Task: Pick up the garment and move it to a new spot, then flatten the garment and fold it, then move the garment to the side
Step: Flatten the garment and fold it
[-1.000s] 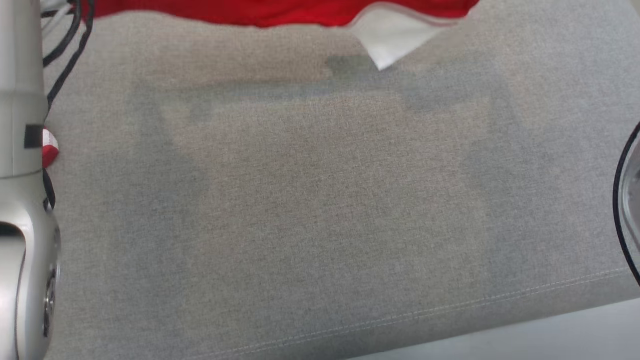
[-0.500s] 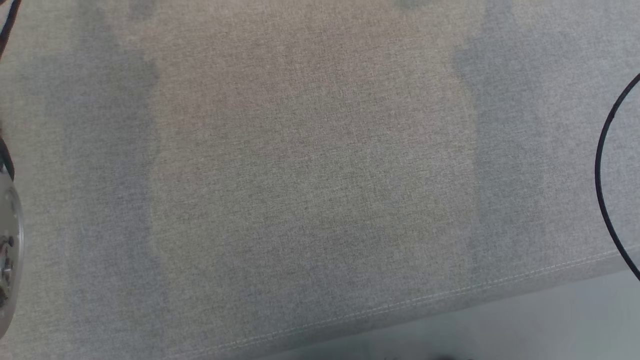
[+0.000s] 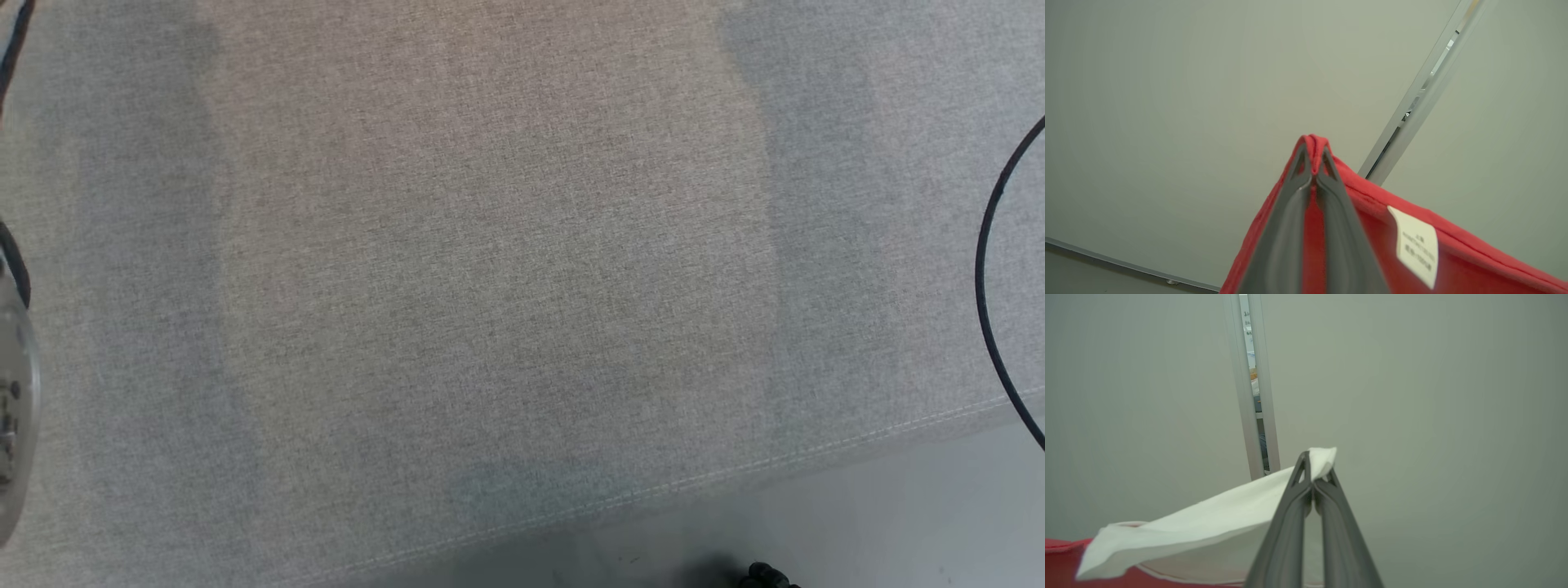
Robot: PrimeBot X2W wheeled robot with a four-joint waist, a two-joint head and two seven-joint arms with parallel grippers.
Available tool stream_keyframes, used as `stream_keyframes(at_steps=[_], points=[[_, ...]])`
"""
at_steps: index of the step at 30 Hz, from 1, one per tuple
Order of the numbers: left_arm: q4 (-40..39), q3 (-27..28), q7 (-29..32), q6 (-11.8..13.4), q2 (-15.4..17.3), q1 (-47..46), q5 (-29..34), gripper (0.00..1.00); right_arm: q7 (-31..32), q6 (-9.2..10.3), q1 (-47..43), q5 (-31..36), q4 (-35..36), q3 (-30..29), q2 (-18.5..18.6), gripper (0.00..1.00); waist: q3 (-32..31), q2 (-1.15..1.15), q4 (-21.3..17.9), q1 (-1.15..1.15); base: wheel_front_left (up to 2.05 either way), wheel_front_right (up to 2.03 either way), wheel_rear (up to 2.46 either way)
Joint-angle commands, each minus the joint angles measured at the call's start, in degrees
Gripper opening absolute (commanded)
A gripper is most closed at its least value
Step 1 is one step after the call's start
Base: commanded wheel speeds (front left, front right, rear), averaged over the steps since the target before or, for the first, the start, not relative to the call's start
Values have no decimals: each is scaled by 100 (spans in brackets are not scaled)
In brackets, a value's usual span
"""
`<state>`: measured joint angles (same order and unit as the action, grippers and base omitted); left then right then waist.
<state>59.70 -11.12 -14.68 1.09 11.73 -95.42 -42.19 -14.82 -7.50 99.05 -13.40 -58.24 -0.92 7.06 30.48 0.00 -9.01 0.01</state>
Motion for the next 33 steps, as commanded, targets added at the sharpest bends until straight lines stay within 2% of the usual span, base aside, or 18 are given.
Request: stream_keyframes(at_steps=[1,2,5,9,13,18,21,26,29,33], points=[[24,8,-18,-46,-14,109,-7,0,-38,2,-86,-70,12,48,34,0,-13,0,25,-1,0,0,0],[81,29,-12,-183,-73,194,-87,0,-40,2,-218,-271,61,248,74,0,-43,0,62,-1,0,0,0],[127,18,42,-381,-113,377,-175,0,-40,2,-470,-645,225,568,173,0,-139,0,124,-1,0,0,0],[158,38,17,-531,-98,752,-261,0,-25,2,-963,-1051,463,957,320,0,-363,0,195,-1,0,0,0],[124,71,-1,-714,-58,1706,-388,0,138,2,-2198,-1874,1154,1651,626,0,-967,0,283,-1,0,0,0],[-136,-56,42,-811,-45,2925,-472,0,423,2,-3763,-2698,2149,2032,1040,0,-1561,0,363,-1,0,0,0],[-473,-163,94,-844,-32,3712,-533,0,553,2,-4781,-3033,2807,2032,1305,0,-1870,0,441,-1,0,0,0],[-1424,-321,202,-853,44,5161,-629,0,746,1,-6718,-3264,3998,1664,1437,0,-2171,0,523,-1,0,0,0],[-2086,-339,310,-746,126,6048,-718,0,900,1,-7842,-3165,4654,1266,1322,0,-2238,0,521,-1,0,0,0],[-3056,-439,554,-471,272,7179,-692,0,1208,2,-9038,-2727,5414,718,1054,0,-2253,0,475,-1,0,0,0]])
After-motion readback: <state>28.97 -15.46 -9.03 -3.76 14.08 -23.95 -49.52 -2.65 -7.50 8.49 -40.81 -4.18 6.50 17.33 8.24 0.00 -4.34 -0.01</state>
